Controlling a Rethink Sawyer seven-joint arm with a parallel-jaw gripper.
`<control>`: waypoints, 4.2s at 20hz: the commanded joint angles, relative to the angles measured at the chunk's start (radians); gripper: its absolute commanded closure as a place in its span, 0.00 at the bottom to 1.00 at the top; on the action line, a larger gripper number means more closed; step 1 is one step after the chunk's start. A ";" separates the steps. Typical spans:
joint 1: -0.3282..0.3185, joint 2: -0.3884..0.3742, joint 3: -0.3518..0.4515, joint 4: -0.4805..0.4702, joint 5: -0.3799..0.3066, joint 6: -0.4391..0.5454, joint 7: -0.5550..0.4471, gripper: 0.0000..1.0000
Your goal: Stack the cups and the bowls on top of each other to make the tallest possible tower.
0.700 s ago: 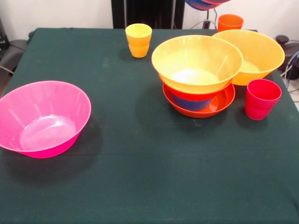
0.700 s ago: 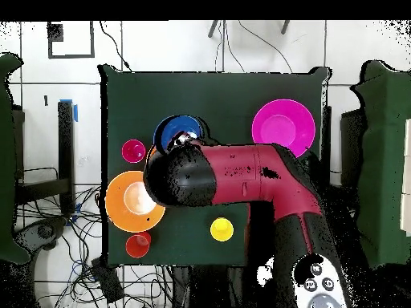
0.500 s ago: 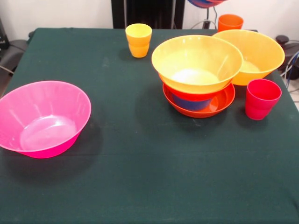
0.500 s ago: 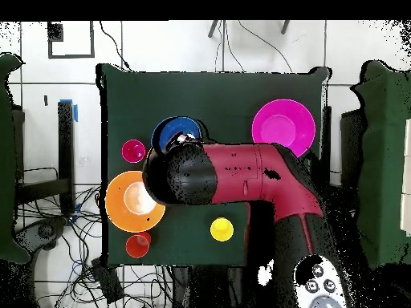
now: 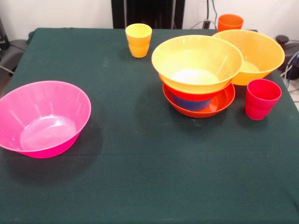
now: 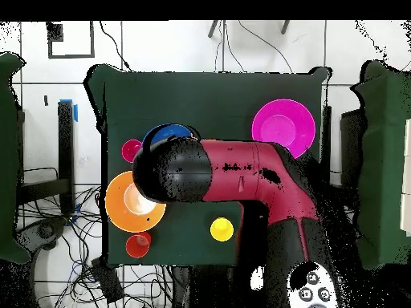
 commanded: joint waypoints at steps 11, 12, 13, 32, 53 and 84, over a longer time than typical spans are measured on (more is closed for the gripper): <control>0.017 0.173 -0.080 -0.069 -0.016 -0.011 0.089 1.00; 0.016 0.185 -0.082 -0.072 -0.020 -0.025 0.084 1.00; 0.016 0.197 -0.085 -0.075 -0.025 -0.039 0.079 1.00; 0.022 0.273 -0.111 -0.064 -0.039 -0.182 0.014 1.00; 0.052 0.432 -0.126 -0.277 -0.063 -0.175 0.007 1.00; 0.164 0.425 -0.210 -0.233 -0.006 -0.189 0.069 1.00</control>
